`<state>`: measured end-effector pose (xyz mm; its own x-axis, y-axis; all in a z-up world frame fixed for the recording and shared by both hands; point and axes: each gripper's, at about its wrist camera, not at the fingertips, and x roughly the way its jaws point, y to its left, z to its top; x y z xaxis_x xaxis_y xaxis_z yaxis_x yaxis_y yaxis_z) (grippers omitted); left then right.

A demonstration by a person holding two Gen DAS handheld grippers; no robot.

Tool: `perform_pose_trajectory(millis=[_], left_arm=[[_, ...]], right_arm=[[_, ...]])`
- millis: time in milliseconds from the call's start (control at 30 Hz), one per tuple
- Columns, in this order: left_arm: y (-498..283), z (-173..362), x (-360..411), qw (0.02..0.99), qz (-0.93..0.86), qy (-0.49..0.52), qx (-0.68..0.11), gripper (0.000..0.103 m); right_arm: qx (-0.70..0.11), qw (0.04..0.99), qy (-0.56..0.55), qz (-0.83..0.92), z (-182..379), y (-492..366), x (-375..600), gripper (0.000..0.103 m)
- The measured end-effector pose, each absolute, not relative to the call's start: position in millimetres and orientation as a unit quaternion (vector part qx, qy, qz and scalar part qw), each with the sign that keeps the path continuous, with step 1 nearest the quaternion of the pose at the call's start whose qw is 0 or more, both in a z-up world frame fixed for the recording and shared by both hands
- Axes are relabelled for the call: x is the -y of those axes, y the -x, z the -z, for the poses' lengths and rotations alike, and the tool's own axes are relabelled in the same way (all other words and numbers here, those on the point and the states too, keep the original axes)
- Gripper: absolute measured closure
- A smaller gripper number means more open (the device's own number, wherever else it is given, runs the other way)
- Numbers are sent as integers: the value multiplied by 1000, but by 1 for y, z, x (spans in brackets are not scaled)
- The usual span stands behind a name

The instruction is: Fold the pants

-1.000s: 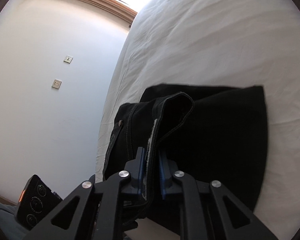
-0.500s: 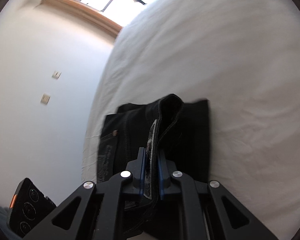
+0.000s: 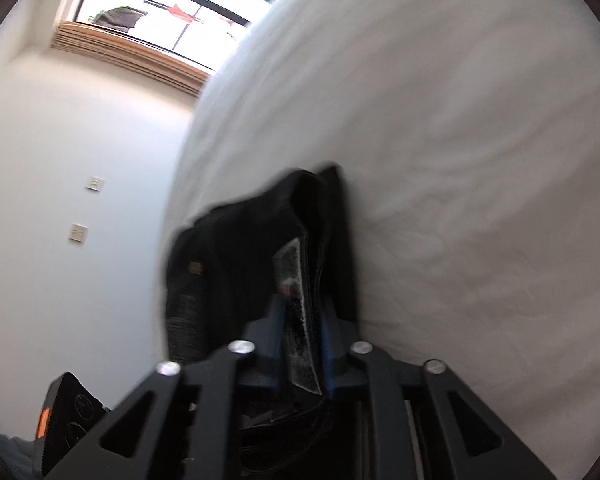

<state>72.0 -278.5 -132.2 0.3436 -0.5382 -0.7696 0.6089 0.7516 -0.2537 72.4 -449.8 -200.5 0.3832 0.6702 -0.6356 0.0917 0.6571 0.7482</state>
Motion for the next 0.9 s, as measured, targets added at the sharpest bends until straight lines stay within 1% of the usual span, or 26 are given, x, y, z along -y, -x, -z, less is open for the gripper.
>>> perform_pose_trajectory(millis=[33,67,100,133,167,267,400,500,567,600,633,667,733,800,833,867,900], left_arm=[[-72,131,275,815,352,-30,-460,72],[-71,126,271,811,354,-24,-466,60],[-68,118,264,813,353,-15,-464,31],[-64,111,257,815,355,-6,-458,21],[-59,100,244,818,360,9,-448,21],[-54,83,213,822,354,26,-444,21],[-71,81,166,850,295,39,-435,21],[-100,83,135,861,258,51,-435,21],[-128,82,123,875,233,38,-423,21],[-140,81,119,875,231,38,-424,21],[-160,88,114,871,223,39,-436,21],[-171,92,111,869,217,37,-443,21],[-195,107,104,858,197,33,-472,21],[-211,125,102,841,187,27,-507,21],[-216,131,102,838,185,27,-512,21],[-217,135,100,836,182,29,-516,21],[-218,138,98,836,180,29,-517,21]], right_arm=[[-517,743,-376,-196,201,-73,451,79],[-515,740,-387,-195,200,-72,453,70],[-512,740,-393,-189,195,-70,456,60],[-511,748,-385,-175,188,-66,460,52],[-512,756,-376,-158,183,-63,464,38],[-485,775,-379,-143,158,-49,476,37],[-442,771,-399,-226,127,-23,453,37],[-454,756,-379,-281,131,-9,417,37],[-491,743,-373,-260,156,-5,408,39],[-508,733,-384,-238,177,-4,411,55],[-506,726,-409,-223,196,-1,420,71],[-501,723,-427,-209,205,2,428,103],[-487,699,-482,-203,222,11,445,103],[-488,710,-466,-201,214,13,444,103],[-488,720,-451,-202,204,14,442,101],[-483,728,-442,-206,193,14,440,89],[-475,731,-442,-212,182,11,438,71]])
